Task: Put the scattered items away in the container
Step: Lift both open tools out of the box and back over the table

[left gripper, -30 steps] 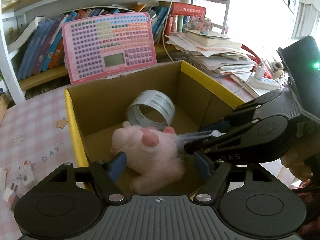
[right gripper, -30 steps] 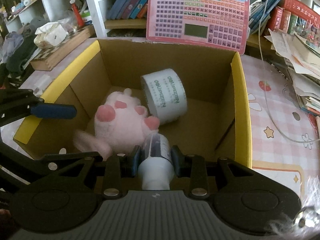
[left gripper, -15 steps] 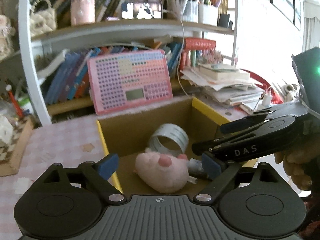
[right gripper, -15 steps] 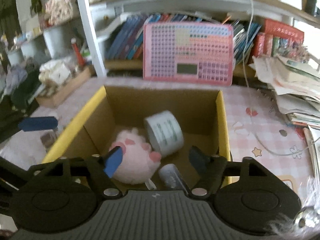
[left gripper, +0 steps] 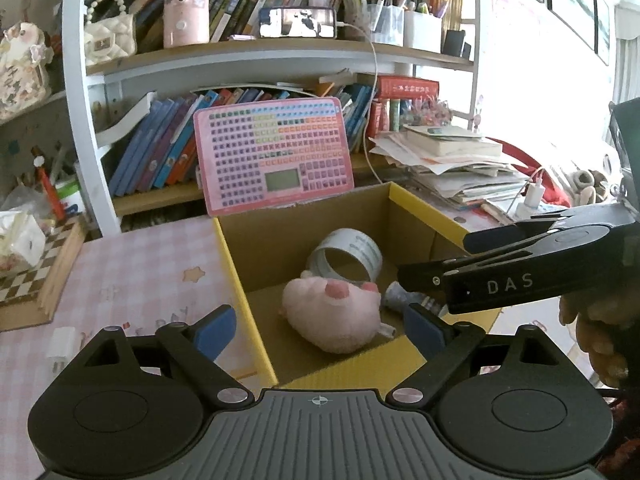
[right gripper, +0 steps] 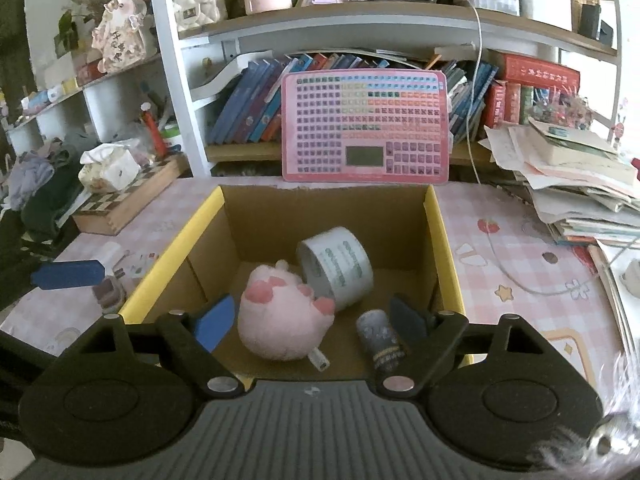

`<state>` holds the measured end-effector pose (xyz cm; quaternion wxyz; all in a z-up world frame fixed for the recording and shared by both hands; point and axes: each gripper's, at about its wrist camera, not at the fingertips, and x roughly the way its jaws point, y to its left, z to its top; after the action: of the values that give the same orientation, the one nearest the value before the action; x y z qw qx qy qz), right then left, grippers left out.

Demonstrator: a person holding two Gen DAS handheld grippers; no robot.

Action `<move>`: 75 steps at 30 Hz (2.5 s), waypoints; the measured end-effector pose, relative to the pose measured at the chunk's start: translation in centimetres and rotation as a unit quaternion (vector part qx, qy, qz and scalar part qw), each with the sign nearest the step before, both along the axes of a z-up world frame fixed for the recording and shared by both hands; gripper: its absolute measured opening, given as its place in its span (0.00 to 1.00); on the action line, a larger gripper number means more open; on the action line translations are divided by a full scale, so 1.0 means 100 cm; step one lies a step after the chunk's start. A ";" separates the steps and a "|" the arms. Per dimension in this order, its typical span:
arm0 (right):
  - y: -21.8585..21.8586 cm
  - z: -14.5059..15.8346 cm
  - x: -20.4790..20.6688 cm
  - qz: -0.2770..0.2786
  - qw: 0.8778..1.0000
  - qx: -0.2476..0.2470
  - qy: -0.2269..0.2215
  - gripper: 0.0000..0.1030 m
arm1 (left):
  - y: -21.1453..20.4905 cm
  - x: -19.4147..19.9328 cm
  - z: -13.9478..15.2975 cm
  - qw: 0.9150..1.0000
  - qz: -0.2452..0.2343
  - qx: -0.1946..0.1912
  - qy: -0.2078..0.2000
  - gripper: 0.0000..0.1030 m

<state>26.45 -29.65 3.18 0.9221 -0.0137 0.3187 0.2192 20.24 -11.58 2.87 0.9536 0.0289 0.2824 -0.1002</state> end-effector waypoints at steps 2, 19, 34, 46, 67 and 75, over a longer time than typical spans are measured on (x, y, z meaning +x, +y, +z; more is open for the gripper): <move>0.002 0.001 -0.008 -0.007 1.000 -0.003 -0.003 0.82 | 0.004 -0.005 0.000 1.000 -0.004 -0.003 -0.002 0.90; 0.039 0.006 -0.101 -0.091 0.995 -0.027 -0.005 0.84 | 0.049 -0.065 -0.002 0.997 -0.076 -0.018 0.005 0.90; 0.097 -0.008 -0.159 -0.096 0.993 -0.070 0.007 0.86 | 0.106 -0.109 -0.014 0.997 -0.075 -0.007 0.030 0.91; 0.148 -0.027 -0.171 -0.065 0.995 -0.065 0.051 0.87 | 0.152 -0.129 -0.022 0.997 -0.044 -0.002 0.058 0.91; 0.232 -0.029 -0.159 0.035 0.994 -0.091 0.046 0.87 | 0.223 -0.142 -0.025 0.997 0.047 -0.009 0.058 0.91; 0.246 -0.029 -0.154 0.050 0.993 -0.101 0.048 0.86 | 0.234 -0.139 -0.025 0.996 0.060 -0.018 0.059 0.91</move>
<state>11.05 -5.07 0.29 0.8875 -0.1118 0.3820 0.2321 6.35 11.82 0.38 0.9401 -0.0110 0.3372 -0.0489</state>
